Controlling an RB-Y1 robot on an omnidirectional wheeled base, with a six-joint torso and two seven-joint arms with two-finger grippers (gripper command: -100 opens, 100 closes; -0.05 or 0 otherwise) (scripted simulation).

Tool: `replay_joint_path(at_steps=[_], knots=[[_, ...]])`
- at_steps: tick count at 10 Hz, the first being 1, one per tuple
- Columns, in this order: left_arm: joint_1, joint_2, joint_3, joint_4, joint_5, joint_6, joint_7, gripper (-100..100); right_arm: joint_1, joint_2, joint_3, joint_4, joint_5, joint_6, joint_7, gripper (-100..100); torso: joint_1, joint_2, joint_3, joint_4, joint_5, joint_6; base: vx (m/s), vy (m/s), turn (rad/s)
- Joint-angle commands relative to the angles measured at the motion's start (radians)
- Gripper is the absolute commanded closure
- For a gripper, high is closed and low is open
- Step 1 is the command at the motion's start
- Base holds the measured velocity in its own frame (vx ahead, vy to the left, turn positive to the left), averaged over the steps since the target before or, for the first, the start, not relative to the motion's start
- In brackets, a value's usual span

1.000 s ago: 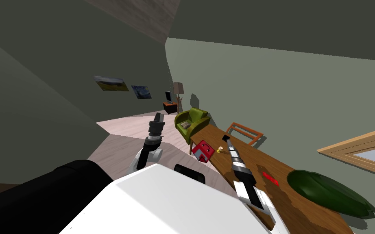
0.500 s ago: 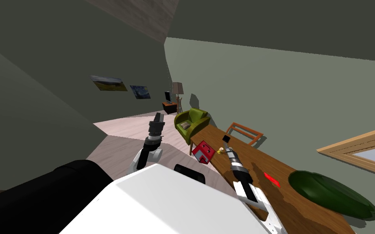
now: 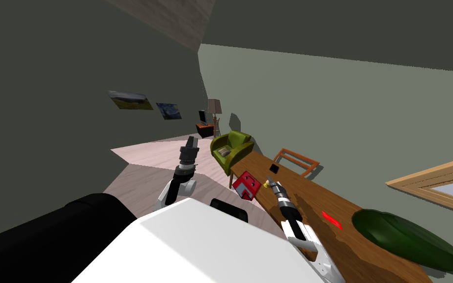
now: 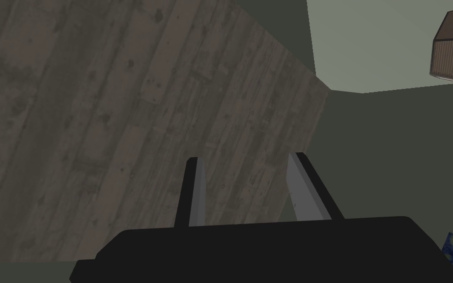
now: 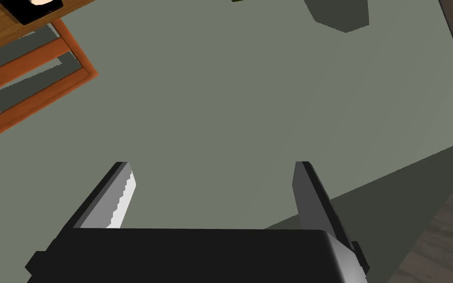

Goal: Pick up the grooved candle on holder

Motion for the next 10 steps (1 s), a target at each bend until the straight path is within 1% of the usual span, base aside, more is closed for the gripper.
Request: replay_joint_path(at_steps=[1, 2, 3, 4, 5, 6, 7, 8, 9, 10], knots=[[0.0, 0.0, 0.0, 0.0, 0.0, 0.0, 0.0, 0, -0.013, -0.01, 0.0, 0.033, 0.013, 0.005, 0.016, -100, 0.0, 0.0, 0.0, 0.0, 0.0, 0.0, 0.014, 0.009, 0.001], [0.0, 0.0, 0.0, 0.0, 0.0, 0.0, 0.0, 0, -0.031, -0.02, 0.004, 0.071, 0.041, 0.014, 0.049, -100, 0.0, 0.0, 0.0, 0.0, 0.0, 0.0, 0.016, 0.009, 0.006], [0.0, 0.0, 0.0, 0.0, 0.0, 0.0, 0.0, 0, -0.031, -0.02, 0.004, 0.079, 0.041, 0.014, 0.049, -100, 0.0, 0.0, 0.0, 0.0, 0.0, 0.0, 0.015, 0.008, 0.003], [0.0, 0.0, 0.0, 0.0, 0.0, 0.0, 0.0, 0, -0.048, -0.029, 0.009, 0.116, 0.068, 0.023, 0.082, -100, 0.0, 0.0, 0.0, 0.0, 0.0, 0.0, 0.015, 0.009, 0.01], [0.0, 0.0, 0.0, 0.0, 0.0, 0.0, 0.0, 0, -0.048, -0.029, 0.009, 0.125, 0.068, 0.023, 0.082, -100, 0.0, 0.0, 0.0, 0.0, 0.0, 0.0, 0.013, 0.007, 0.007], [0.0, 0.0, 0.0, 0.0, 0.0, 0.0, 0.0, 0, -0.066, -0.039, 0.014, 0.156, 0.094, 0.032, 0.115, -100, 0.0, 0.0, 0.0, 0.0, 0.0, 0.0, 0.018, 0.006, 0.013], [0.0, 0.0, 0.0, 0.0, 0.0, 0.0, 0.0, 0, -0.066, -0.039, 0.014, 0.171, 0.094, 0.032, 0.115, -100, 0.0, 0.0, 0.0, 0.0, 0.0, 0.0, 0.017, 0.004, 0.007], [0.0, 0.0, 0.0, 0.0, 0.0, 0.0, 0.0, 0, -0.084, -0.049, 0.021, 0.214, 0.118, 0.041, 0.148, -100, 0.0, 0.0, 0.0, 0.0, 0.0, 0.0, 0.018, 0.003, 0.013], [0.0, 0.0, 0.0, 0.0, 0.0, 0.0, 0.0, 0, -0.084, -0.049, 0.021, 0.215, 0.118, 0.041, 0.148, -100, 0.0, 0.0, 0.0, 0.0, 0.0, 0.0, 0.014, 0.003, 0.011], [0.0, 0.0, 0.0, 0.0, 0.0, 0.0, 0.0, 0, -0.101, -0.059, 0.027, 0.257, 0.142, 0.049, 0.18, -100, 0.0, 0.0, 0.0, 0.0, 0.0, 0.0, 0.015, 0.003, 0.025]])
